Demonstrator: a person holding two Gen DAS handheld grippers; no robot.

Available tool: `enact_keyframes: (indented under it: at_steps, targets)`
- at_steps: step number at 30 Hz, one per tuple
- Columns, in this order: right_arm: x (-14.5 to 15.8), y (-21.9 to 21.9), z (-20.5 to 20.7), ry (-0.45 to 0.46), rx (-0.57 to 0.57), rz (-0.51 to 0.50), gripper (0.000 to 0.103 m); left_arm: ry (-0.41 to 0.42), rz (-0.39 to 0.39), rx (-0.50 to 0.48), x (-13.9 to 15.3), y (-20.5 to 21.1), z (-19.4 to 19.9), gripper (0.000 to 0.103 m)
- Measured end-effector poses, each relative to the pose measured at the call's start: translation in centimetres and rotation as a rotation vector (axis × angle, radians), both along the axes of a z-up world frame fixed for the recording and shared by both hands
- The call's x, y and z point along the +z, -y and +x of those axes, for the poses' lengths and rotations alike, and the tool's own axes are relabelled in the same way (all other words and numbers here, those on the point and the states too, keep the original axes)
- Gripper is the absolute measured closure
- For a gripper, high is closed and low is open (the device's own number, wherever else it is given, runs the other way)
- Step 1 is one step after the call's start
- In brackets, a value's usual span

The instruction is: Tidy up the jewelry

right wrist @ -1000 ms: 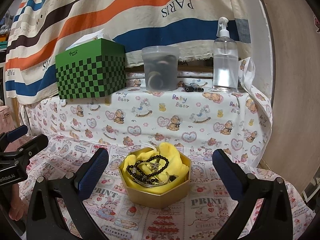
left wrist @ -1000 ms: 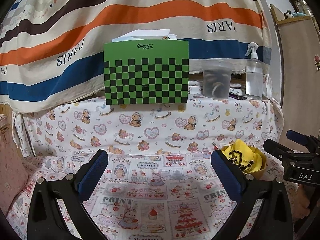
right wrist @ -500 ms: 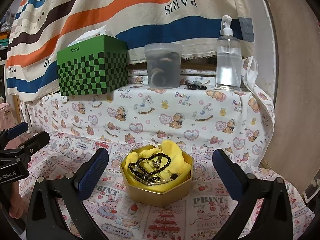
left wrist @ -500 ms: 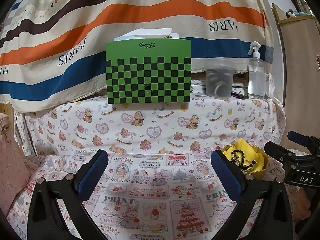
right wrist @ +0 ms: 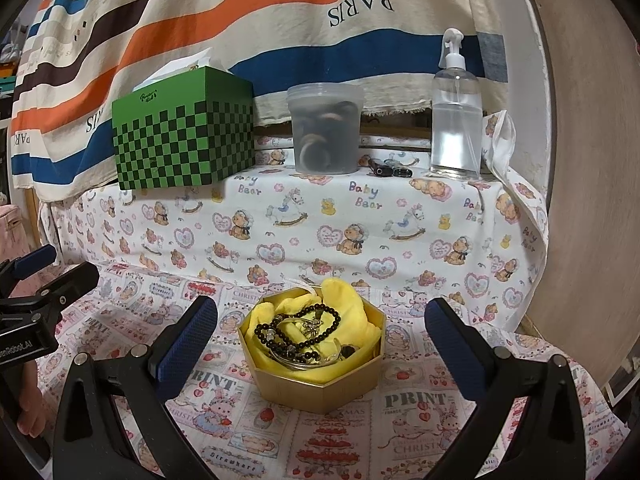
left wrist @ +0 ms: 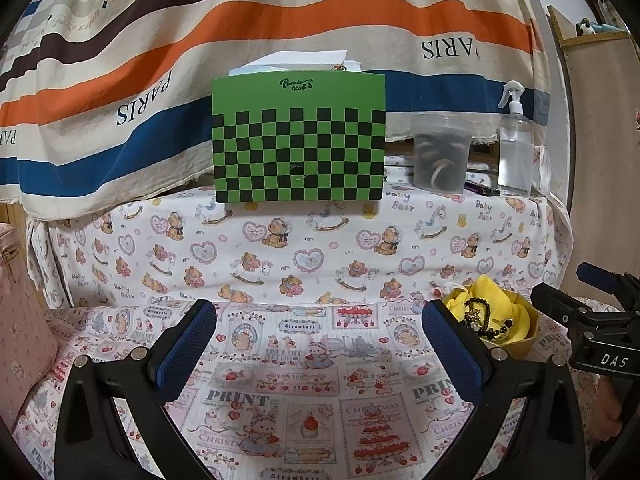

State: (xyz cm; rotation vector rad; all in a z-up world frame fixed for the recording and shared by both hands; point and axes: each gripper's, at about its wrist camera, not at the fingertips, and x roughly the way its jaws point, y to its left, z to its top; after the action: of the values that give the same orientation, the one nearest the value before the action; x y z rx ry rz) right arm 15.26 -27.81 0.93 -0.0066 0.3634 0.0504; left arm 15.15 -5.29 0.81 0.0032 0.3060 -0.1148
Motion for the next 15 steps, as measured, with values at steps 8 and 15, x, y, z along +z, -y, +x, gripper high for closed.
enact_keyframes:
  at_steps: [8,15]
  targets:
    - [-0.18,-0.05,0.31,-0.017,0.005,-0.003,0.000,-0.012,0.001,0.003,-0.03,-0.04,0.20,0.000]
    - [-0.13,-0.47,0.12,-0.006,0.008,-0.028,0.000,-0.012,0.003,-0.002,-0.02,-0.03,0.20,0.000]
